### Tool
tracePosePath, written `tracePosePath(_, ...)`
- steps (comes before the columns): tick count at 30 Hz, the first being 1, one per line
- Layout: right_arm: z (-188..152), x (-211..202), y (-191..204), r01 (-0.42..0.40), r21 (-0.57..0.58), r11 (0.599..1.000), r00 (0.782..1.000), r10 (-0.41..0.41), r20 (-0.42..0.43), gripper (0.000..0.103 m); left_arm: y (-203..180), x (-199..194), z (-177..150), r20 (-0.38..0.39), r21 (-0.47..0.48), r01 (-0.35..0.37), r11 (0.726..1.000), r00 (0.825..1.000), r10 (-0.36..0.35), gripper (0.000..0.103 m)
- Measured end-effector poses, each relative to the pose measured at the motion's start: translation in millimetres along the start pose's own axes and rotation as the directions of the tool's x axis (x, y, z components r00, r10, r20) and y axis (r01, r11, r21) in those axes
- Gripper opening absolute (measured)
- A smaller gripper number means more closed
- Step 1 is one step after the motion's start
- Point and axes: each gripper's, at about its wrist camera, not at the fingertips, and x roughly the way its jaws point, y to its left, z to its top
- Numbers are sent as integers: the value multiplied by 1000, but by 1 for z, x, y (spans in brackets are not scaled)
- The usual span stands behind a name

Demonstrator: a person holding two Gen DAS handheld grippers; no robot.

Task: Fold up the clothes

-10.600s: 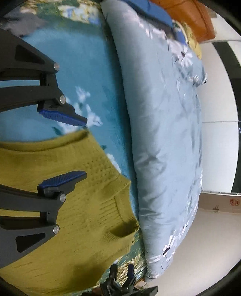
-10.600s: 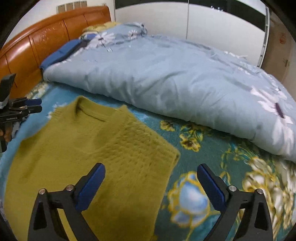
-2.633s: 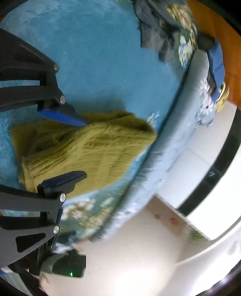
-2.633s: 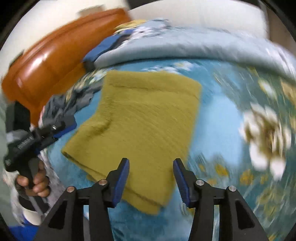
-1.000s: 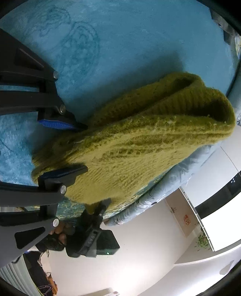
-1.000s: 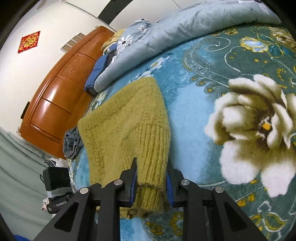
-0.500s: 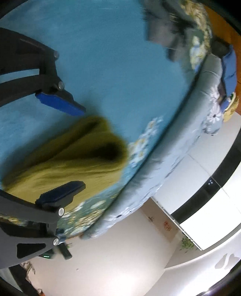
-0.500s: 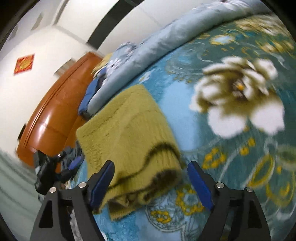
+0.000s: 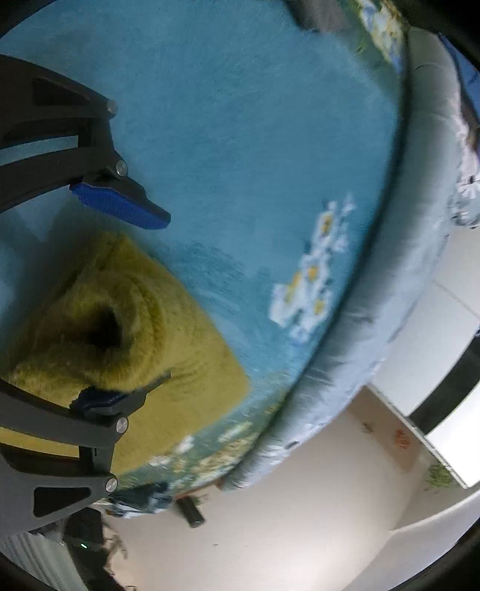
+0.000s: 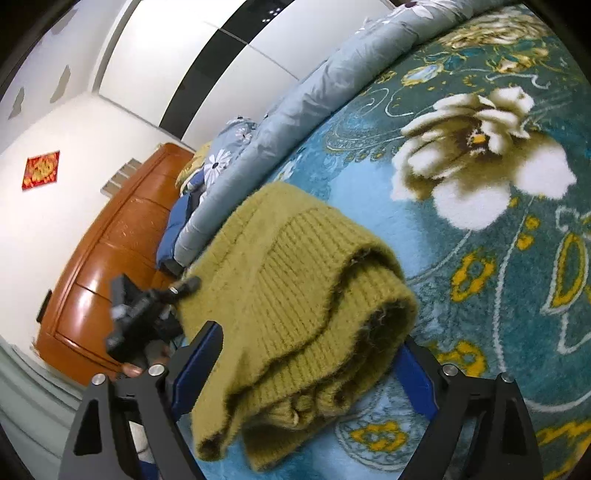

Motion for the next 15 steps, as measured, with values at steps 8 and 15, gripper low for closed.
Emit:
tracePosePath(8, 4, 9, -11, -38, 101, 994, 999, 38, 1, 36, 6, 2, -19, 36, -66, 27, 997, 999, -25, 59)
tracePosePath(15, 57, 3, -16, -82, 41, 996, 994, 85, -67, 30, -19, -17, -55, 64, -131, 38, 991, 997, -29, 40)
